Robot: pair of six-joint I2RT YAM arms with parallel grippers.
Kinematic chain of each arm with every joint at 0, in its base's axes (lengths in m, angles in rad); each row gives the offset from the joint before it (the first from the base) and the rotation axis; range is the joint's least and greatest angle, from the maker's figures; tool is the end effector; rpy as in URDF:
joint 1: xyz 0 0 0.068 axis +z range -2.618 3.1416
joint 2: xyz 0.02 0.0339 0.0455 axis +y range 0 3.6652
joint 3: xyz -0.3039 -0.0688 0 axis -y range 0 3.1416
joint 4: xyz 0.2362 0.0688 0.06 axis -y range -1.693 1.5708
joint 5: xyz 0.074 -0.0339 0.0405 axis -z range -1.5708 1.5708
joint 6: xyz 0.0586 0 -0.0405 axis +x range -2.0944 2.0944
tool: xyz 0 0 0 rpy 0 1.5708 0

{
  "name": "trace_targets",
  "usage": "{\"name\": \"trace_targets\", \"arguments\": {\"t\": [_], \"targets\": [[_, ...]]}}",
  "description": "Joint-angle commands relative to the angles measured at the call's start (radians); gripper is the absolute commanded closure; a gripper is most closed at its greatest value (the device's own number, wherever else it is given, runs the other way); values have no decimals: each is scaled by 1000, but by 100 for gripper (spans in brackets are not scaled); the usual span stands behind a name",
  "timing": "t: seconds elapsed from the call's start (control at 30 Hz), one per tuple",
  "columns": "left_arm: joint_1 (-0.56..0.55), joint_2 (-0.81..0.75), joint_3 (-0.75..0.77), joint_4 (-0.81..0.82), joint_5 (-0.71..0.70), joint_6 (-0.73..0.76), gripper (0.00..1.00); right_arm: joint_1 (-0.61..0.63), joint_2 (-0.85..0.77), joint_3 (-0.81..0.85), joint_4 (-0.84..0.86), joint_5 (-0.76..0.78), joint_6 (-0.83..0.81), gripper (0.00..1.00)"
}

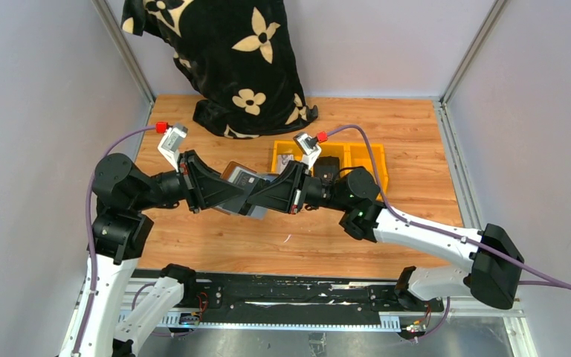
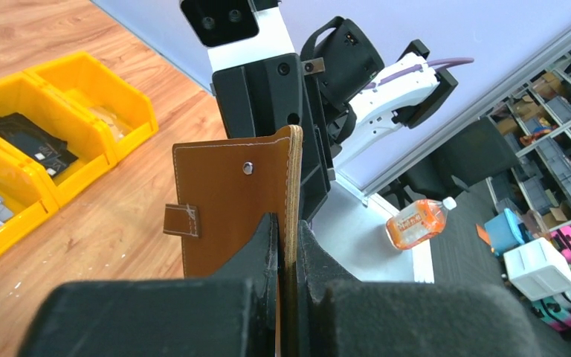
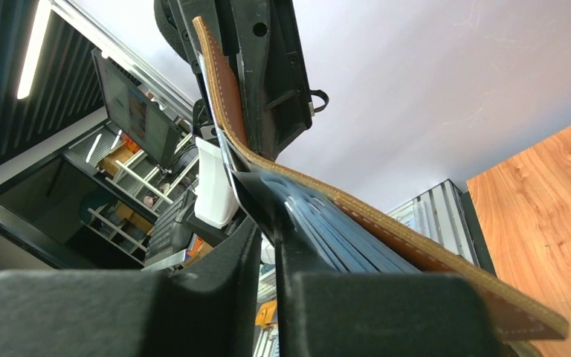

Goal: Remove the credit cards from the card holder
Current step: Remove the credit card from the card holder.

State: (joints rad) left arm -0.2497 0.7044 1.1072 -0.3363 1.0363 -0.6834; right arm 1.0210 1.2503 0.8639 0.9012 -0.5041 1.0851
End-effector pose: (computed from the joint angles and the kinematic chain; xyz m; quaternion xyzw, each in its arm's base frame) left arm 0.0707 -0.0701 0.4650 0.2255 0.6574 -0.5876 0.4144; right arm 0.1194 0.2490 0.4302 -0.1997 0.4945 0.7891 0.3048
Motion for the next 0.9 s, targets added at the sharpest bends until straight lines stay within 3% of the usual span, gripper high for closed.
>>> {"name": "trace_targets", "arguments": {"t": [0.0, 0.5, 0.6, 0.73, 0.87], "targets": [[-11, -10, 37, 26, 70, -20, 100, -11, 1, 6, 48, 30, 8, 98], [-10, 7, 70, -19, 34, 35, 100, -112, -253, -258, -68, 3, -23, 100], [-10, 13, 102, -105, 23, 129, 100, -226, -350, -272, -255, -66, -50, 100], [-10, 28, 151, -285, -49, 318, 100, -387, -466, -188, -724, -92, -256, 100], [-10, 38, 176, -397, -105, 475, 100, -529, -424, -79, -1033, -131, -400, 100]]}}
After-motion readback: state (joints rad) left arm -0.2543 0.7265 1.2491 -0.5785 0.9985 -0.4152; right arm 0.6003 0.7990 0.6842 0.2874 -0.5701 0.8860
